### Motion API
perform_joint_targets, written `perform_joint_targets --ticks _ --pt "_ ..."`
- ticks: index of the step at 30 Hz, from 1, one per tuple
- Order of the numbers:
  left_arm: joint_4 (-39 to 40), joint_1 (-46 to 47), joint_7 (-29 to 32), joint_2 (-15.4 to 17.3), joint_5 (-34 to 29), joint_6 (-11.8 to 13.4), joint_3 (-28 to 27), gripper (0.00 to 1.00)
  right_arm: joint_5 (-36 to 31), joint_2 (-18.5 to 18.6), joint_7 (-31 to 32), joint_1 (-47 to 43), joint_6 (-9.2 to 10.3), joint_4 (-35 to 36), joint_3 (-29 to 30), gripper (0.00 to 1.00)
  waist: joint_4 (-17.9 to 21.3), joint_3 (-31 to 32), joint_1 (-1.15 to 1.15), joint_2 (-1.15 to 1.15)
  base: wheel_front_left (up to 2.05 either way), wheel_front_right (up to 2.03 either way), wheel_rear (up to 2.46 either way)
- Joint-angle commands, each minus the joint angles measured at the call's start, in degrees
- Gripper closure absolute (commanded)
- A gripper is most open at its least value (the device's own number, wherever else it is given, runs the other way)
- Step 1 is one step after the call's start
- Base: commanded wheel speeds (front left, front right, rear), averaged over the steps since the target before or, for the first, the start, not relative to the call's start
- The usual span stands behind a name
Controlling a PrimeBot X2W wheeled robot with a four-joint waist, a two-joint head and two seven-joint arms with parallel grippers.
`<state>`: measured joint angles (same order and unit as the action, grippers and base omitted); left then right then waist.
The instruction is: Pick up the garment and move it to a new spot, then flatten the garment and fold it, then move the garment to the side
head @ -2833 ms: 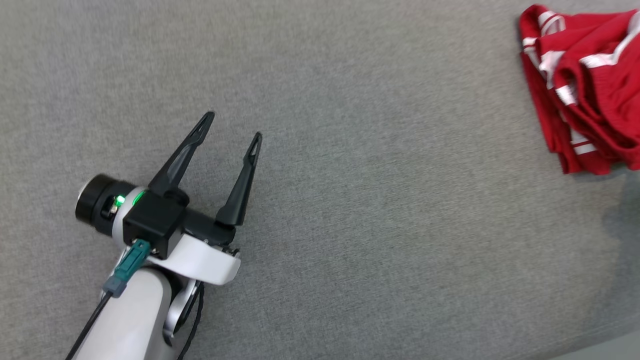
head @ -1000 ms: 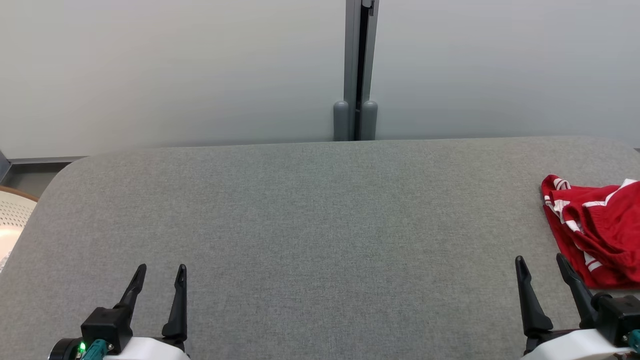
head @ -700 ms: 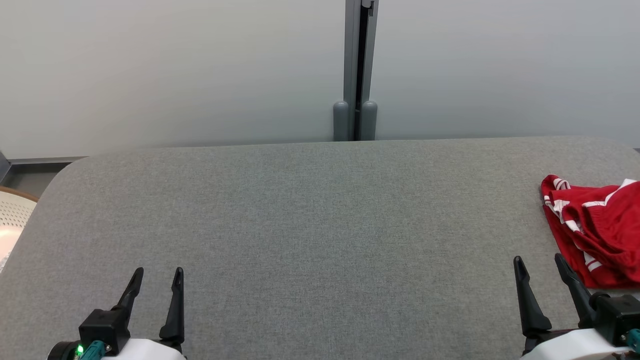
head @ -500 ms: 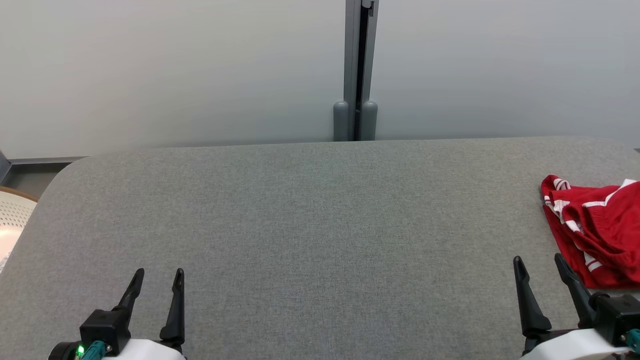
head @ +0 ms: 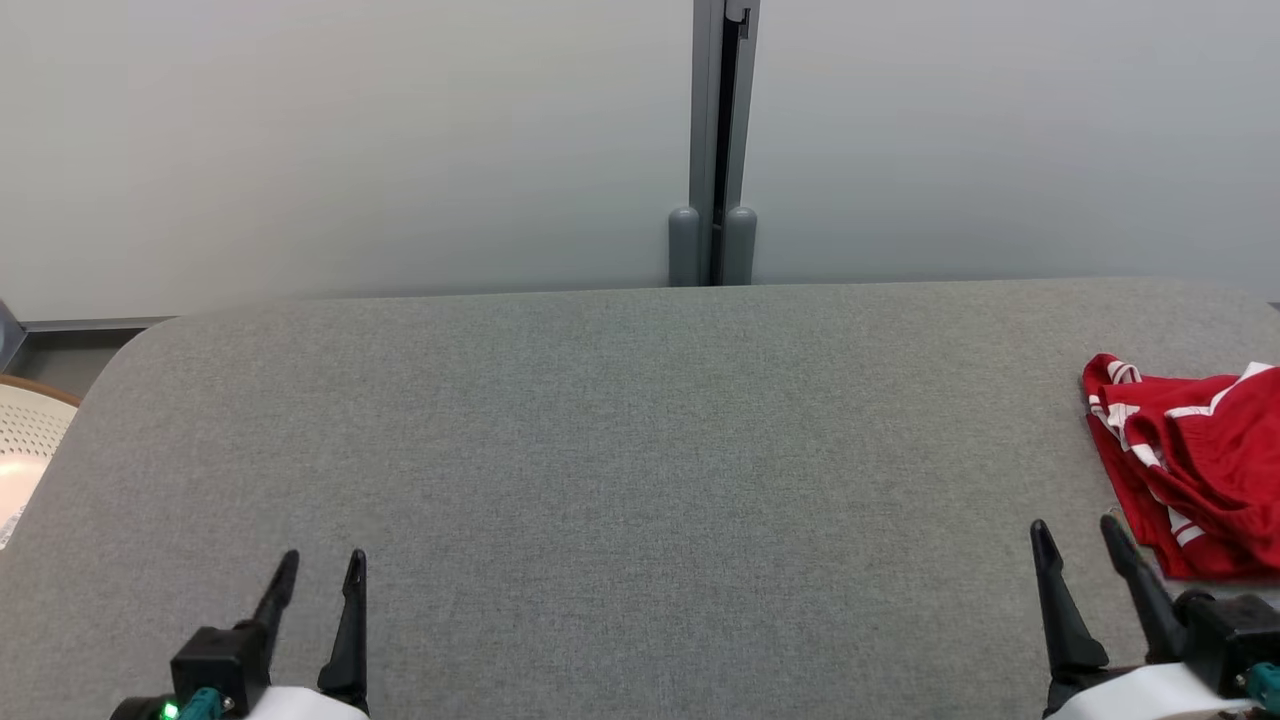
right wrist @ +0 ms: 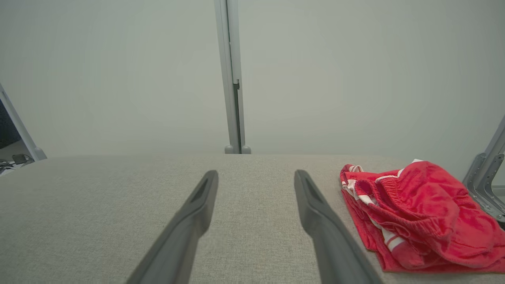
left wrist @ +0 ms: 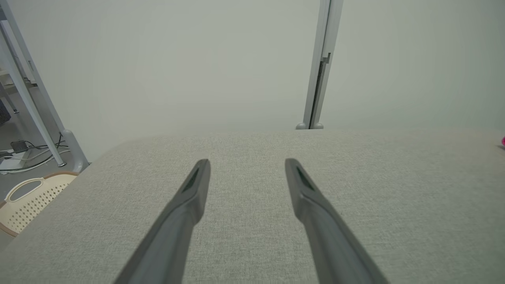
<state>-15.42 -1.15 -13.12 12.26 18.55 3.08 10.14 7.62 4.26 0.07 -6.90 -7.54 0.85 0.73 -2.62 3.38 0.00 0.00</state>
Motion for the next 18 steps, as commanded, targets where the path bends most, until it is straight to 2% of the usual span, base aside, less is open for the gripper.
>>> perform_joint_targets --ticks 1,18 --pt "-0.2 -0.2 0.0 -0.2 0.0 0.0 0.0 1.00 0.0 -0.1 0.0 -0.1 0.00 -0.3 0.0 1.00 0.0 0.0 0.00 0.00 0.00 0.00 0.00" --pt "-0.1 1.5 4.2 -2.1 15.2 -2.2 -3.6 1.00 17.5 -0.4 1.4 2.7 0.01 -3.4 1.3 1.00 0.3 -0.4 0.00 0.00 0.00 0.00 0.00"
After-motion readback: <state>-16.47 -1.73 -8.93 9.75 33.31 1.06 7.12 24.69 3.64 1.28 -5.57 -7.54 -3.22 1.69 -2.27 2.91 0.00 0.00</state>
